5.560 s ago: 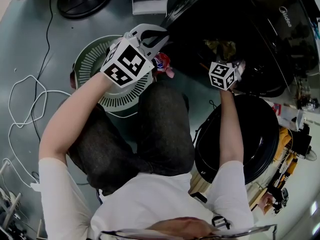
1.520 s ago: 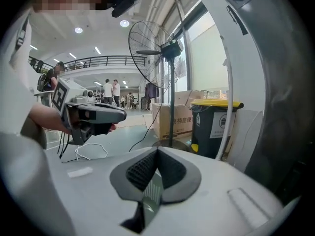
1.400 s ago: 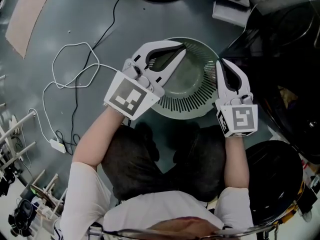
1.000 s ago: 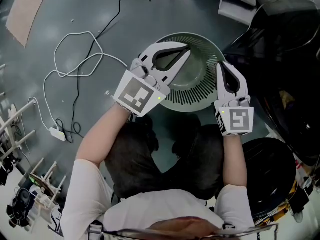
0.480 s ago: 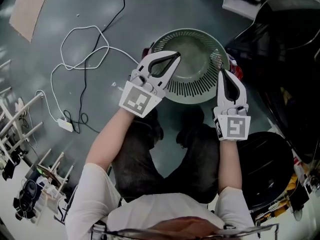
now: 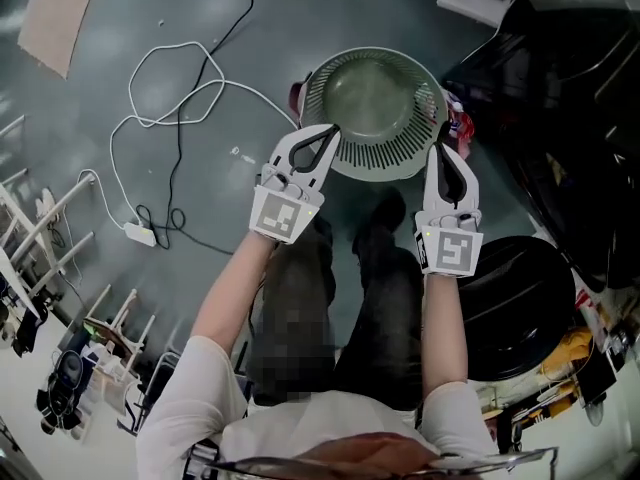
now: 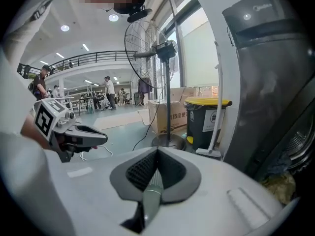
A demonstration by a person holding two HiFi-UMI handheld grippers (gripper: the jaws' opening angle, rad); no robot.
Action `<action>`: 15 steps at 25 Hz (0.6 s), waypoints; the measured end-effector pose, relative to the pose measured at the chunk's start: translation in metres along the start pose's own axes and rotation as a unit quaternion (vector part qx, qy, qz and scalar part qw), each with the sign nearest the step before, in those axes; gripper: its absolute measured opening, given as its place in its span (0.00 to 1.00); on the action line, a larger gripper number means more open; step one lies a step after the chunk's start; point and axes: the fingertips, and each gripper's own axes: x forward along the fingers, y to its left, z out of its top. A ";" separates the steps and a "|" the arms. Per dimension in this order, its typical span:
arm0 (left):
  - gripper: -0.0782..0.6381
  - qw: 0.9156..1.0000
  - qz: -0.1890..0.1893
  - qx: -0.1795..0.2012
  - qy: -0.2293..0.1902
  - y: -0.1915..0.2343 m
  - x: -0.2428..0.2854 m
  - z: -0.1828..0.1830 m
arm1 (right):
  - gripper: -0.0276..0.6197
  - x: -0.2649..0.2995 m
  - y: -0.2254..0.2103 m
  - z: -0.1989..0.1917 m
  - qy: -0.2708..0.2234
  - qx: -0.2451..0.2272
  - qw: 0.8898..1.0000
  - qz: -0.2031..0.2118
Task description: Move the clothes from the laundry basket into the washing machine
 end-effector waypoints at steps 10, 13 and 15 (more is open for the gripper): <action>0.12 1.000 0.004 -0.028 0.005 -0.037 -0.086 0.124 | 0.06 -0.086 0.015 0.115 0.011 0.004 1.000 0.015; 0.12 1.000 0.008 -0.028 0.000 -0.045 -0.108 0.161 | 0.06 -0.110 0.016 0.146 0.010 0.006 1.000 0.011; 0.12 1.000 0.014 -0.017 -0.010 -0.049 -0.125 0.188 | 0.06 -0.125 0.017 0.167 0.010 0.007 1.000 0.010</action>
